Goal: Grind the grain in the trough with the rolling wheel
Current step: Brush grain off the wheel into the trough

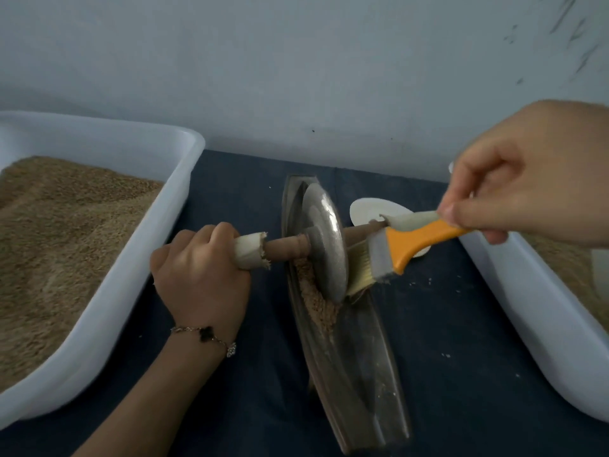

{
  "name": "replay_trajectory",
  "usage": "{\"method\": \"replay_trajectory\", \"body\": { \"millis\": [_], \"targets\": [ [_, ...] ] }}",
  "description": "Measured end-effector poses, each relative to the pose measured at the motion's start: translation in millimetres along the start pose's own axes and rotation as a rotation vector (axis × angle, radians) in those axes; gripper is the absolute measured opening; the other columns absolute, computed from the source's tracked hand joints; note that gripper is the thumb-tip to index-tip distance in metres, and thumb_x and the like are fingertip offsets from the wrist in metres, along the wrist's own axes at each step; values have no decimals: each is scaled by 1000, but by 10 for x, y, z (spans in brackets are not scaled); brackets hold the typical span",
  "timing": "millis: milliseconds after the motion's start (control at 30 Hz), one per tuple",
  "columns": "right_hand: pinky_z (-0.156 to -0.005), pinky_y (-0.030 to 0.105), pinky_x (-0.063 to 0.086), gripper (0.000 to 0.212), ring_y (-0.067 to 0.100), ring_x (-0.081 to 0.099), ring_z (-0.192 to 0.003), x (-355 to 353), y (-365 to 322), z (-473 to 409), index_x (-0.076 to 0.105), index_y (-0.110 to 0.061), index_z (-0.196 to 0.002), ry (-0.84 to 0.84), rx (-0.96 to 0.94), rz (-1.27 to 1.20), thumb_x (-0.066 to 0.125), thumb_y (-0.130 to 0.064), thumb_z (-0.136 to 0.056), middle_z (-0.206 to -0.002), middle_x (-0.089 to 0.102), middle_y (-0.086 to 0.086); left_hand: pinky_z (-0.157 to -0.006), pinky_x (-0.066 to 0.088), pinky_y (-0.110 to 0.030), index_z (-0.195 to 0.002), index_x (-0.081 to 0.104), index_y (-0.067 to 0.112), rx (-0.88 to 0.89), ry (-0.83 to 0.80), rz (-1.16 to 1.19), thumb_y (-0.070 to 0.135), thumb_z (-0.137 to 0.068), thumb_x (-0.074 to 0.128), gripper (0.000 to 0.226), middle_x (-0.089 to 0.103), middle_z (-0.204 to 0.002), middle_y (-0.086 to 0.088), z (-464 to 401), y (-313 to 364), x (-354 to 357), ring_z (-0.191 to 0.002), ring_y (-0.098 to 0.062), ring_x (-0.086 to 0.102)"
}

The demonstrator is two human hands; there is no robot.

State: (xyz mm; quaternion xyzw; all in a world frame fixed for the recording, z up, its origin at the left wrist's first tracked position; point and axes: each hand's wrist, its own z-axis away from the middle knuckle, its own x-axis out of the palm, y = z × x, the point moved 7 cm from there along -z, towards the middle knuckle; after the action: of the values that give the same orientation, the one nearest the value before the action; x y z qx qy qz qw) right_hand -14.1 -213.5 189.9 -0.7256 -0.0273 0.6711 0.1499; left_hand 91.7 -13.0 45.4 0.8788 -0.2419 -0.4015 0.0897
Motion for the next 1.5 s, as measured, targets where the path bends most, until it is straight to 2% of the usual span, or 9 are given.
{"method": "replay_trajectory", "body": {
  "millis": [167,300,433,533,733,933,1167,1367,1500],
  "targets": [
    [-61,34,49,9,12,51,-43,97,48,313,64,-36,-66,259,18,25,61,-30,-60,-50,59,-12,-60,21,-30,-61,55,12,-54,1,36,4,-69,69,18,52,-54,-2,-49,33,-29,-56,-22,43],
    [-44,27,43,14,6,55,-49,296,130,564,53,-44,-83,315,-5,25,61,-34,-76,-67,60,-26,-62,21,-30,-64,55,15,-159,-45,45,8,-70,72,19,46,-56,5,-101,1,-48,-62,-14,34],
    [-55,21,45,30,-1,56,-53,343,308,622,52,-48,-94,344,-15,26,62,-32,-70,-77,59,-30,-62,21,-29,-69,54,20,-216,-121,45,14,-73,71,18,34,-55,12,-193,5,-63,-65,-13,35],
    [-60,14,44,29,-2,57,-61,432,389,490,61,-46,-85,365,-60,7,73,-22,-75,-65,61,-19,-59,21,-28,-67,51,23,-246,-124,44,17,-74,71,22,30,-53,13,-237,2,-82,-64,-13,35],
    [-54,14,45,12,3,58,-60,743,398,-79,70,-14,-95,385,-130,-98,69,-11,-83,-72,62,-12,-58,25,-27,-69,50,26,-308,-182,44,20,-76,68,21,36,-55,11,-235,-30,15,-62,-13,38],
    [-77,39,51,16,19,61,-90,886,277,-522,67,-23,-101,210,-150,85,54,-19,-94,-96,66,-1,-59,27,-28,-71,50,27,-321,-166,95,25,-78,70,21,39,-57,11,-258,-18,-4,-64,-15,40],
    [-53,22,35,11,10,54,-67,787,47,-537,68,-22,-92,-66,-202,254,58,-26,-92,-71,56,-9,-60,31,-29,-71,53,25,-362,-132,198,28,-77,71,19,39,-56,11,-223,-54,-58,-63,-17,42],
    [-71,38,52,15,19,61,-77,443,49,-630,69,-25,-100,146,-175,297,57,-21,-92,-86,66,1,-60,32,-29,-71,54,26,-368,-111,208,28,-75,73,20,40,-55,12,-211,-67,-63,-63,-15,43],
    [-72,38,51,11,22,59,-85,791,-33,-646,61,-24,-93,60,-206,327,53,-18,-91,-92,59,-1,-60,31,-28,-72,54,27,-357,-109,202,27,-75,74,20,39,-56,13,-211,-67,-61,-65,-15,44]
  ]
}}
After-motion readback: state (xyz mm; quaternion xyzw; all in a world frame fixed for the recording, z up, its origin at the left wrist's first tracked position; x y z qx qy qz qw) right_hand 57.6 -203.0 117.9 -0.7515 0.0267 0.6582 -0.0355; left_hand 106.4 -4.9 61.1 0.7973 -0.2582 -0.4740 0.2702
